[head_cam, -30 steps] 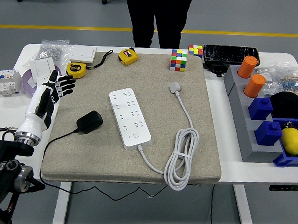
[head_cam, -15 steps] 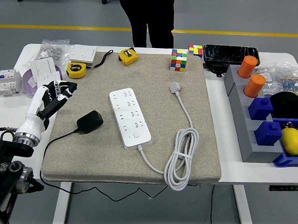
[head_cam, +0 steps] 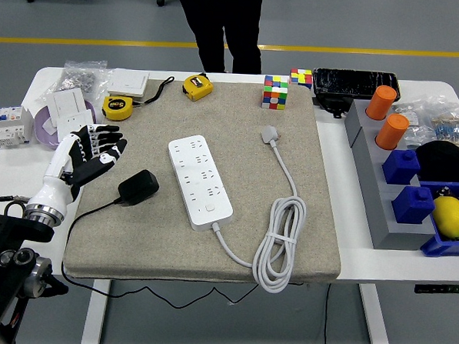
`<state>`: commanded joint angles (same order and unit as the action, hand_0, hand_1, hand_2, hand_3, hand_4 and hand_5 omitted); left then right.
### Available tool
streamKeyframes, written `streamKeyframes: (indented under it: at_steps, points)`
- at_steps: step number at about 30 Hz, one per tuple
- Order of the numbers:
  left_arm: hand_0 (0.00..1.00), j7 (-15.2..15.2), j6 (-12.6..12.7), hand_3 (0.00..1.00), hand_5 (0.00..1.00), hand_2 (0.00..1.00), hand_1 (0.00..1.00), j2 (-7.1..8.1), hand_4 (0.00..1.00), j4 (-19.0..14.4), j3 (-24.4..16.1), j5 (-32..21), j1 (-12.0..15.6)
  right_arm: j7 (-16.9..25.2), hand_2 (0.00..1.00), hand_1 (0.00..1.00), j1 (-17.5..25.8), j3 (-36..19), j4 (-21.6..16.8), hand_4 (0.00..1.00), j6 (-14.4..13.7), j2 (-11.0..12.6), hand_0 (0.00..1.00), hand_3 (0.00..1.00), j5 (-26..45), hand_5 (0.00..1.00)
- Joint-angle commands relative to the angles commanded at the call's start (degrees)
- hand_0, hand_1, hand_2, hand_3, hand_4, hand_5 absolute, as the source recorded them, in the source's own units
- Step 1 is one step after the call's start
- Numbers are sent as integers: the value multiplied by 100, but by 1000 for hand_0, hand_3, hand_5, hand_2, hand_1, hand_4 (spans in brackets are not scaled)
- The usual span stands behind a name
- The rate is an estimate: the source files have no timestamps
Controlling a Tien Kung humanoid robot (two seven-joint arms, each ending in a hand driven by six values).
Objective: Pick up the plug,place it near the board,insert it into the board,press the button
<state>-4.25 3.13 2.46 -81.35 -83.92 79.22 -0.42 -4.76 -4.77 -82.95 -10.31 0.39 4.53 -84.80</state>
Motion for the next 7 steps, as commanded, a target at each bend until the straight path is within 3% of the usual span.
streamKeyframes:
  at_steps: [4, 5, 7]
  points:
    - [828, 7, -22, 837, 376, 797, 841, -9, 868, 9, -48, 19, 11, 1, 718, 728, 12, 24, 0, 998, 0, -6, 879, 721, 26, 679]
    - [923, 10, -28, 793, 412, 869, 925, -11, 900, 9, -56, 20, 11, -1, 719, 728, 13, 24, 0, 998, 0, -8, 878, 720, 26, 679]
    - [923, 18, -44, 793, 412, 869, 925, -17, 900, 8, -65, 16, 11, -5, 719, 728, 14, 22, 0, 998, 2, -9, 878, 720, 21, 679]
